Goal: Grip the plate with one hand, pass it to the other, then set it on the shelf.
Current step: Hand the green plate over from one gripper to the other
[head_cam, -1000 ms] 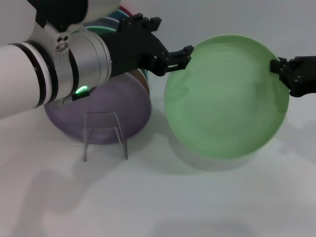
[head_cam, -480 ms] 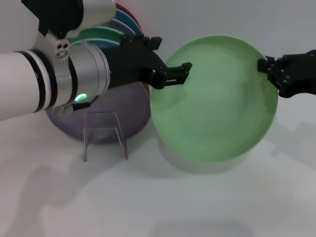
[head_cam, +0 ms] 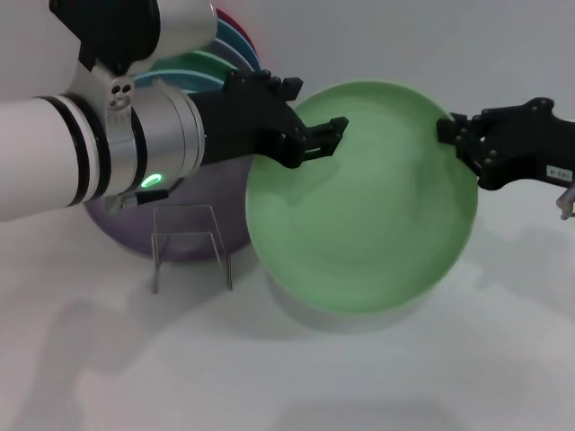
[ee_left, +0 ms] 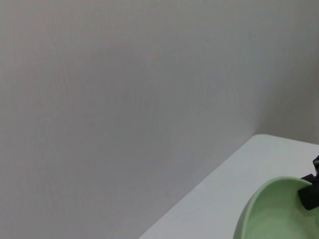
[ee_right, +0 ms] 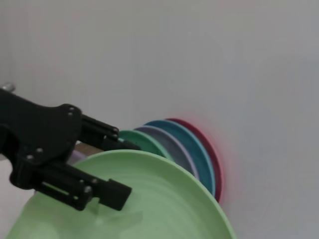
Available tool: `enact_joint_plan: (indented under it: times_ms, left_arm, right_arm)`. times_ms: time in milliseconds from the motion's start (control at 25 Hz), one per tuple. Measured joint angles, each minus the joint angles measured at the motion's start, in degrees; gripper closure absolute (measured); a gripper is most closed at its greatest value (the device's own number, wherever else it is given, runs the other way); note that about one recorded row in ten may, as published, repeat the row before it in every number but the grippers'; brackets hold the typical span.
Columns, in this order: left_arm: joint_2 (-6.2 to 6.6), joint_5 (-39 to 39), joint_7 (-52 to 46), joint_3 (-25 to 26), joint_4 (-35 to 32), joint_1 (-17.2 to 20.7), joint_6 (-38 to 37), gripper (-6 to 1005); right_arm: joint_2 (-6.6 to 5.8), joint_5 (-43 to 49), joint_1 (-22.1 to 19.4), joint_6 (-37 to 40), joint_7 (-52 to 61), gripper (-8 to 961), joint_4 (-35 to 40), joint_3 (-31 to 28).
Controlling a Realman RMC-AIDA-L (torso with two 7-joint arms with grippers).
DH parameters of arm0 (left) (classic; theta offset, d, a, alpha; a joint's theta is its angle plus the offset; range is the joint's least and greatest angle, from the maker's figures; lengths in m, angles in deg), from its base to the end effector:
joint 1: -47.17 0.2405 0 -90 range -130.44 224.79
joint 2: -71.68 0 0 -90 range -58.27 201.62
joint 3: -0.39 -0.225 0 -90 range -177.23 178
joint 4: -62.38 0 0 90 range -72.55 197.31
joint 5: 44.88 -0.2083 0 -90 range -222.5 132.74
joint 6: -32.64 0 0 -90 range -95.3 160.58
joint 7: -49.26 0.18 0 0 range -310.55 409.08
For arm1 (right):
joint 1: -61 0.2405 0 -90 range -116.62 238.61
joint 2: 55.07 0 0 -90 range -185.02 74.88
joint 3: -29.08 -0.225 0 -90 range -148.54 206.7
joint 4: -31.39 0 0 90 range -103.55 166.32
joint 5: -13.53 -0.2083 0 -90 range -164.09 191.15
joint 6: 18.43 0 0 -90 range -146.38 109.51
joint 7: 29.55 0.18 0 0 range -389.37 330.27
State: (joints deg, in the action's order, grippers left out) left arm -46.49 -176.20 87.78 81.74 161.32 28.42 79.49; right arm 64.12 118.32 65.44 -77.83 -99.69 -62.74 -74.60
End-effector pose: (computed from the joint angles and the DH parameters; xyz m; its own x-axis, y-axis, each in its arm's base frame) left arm -0.0463 0.3559 -0.0130 0.9227 0.1408 0.3588 0.3318 -0.7638 -0.5536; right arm 0.1499 0.3415 0.0573 0.8730 -0.1668 -0.4583 -0.4307 -0.7044 -0.5641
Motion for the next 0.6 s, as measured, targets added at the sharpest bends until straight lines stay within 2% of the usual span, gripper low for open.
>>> enact_joint_plan:
  times_ms: [40,240,600]
  left_arm:
    - [0.02,0.1,0.5,-0.1,-0.4,-0.1,0.0,217]
    - [-0.09,0.8,3.7,-0.2,-1.6,-0.3,0.9,415]
    - [-0.22,0.9,5.5,-0.2,-2.0,0.1,0.0,696]
  right_arm:
    - [0.00,0.1,0.1,0.0,0.0,934,0.2,0.1]
    - [-0.02,0.3,0.6,0.0,0.0,930,0.5,0.4]
    - [-0.02,0.4,0.8,0.0,0.0,919,1.3,0.9]
